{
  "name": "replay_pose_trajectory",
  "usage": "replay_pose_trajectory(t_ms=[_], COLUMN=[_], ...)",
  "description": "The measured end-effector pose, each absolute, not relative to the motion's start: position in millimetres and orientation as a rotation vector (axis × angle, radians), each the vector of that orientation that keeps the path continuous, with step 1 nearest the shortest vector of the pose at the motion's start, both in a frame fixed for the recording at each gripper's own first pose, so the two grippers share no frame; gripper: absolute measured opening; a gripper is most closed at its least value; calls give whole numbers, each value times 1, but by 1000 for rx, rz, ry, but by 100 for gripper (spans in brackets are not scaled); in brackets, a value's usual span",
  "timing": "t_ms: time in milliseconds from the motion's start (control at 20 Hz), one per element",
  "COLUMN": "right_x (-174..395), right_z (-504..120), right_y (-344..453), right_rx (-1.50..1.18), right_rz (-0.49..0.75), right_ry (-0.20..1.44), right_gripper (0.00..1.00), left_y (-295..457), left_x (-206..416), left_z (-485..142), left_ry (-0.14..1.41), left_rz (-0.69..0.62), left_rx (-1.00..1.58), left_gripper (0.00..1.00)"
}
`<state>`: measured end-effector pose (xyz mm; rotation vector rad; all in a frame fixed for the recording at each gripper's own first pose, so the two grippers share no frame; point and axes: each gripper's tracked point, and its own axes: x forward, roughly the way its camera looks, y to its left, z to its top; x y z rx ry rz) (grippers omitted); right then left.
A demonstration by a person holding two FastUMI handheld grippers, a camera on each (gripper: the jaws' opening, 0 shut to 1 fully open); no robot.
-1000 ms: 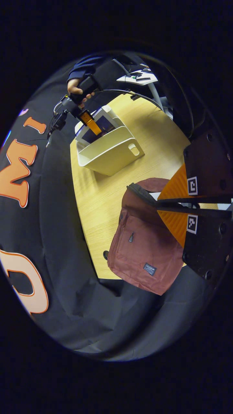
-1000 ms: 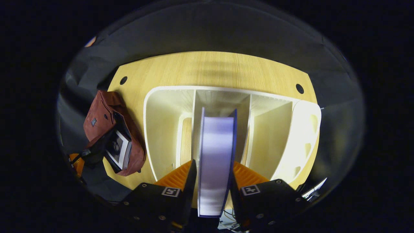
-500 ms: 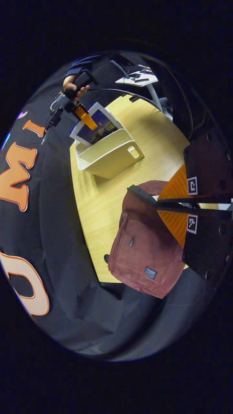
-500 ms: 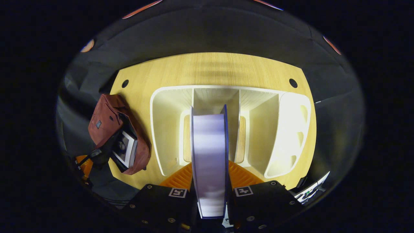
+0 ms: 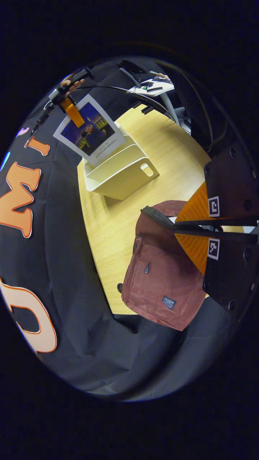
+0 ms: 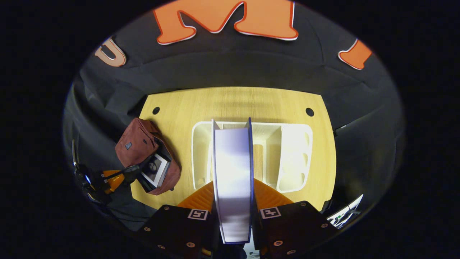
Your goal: Open the schoolbag, grab two books from the bookshelf and put them into the schoolbag.
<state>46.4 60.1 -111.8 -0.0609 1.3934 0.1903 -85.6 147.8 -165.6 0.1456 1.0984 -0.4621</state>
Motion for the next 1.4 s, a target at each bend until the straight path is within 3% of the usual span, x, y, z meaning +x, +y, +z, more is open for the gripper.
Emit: replay_pose_trajectory(t_ms=[100, 150, 200, 400, 600, 650, 700, 750, 1400], right_x=[43, 42, 40, 26, -1, -7, -15, -22, -65], right_z=[-94, -87, -80, -75, -71, -71, -72, -71, -146], right_y=[59, 59, 61, 67, 107, 114, 126, 139, 282], right_rx=[-45, -36, -27, -24, 94, 106, 135, 175, 569], right_rz=[191, 194, 204, 229, 341, 362, 386, 410, 501], right_ry=[1371, 1361, 1349, 1323, 1342, 1341, 1343, 1347, 1357], right_gripper=[38, 30, 37, 36, 34, 43, 34, 34, 34], left_y=[149, 150, 149, 147, 147, 150, 150, 151, 161], left_x=[-84, -86, -85, -90, -91, -92, -92, -92, -74], left_z=[-165, -166, -165, -169, -171, -171, -170, -169, -130], left_ry=[1096, 1095, 1095, 1100, 1104, 1105, 1105, 1105, 1076], left_rz=[-462, -462, -462, -469, -465, -460, -457, -454, -444], left_rx=[145, 143, 141, 136, 128, 126, 125, 122, 71], left_gripper=[8, 7, 7, 7, 8, 7, 8, 7, 8])
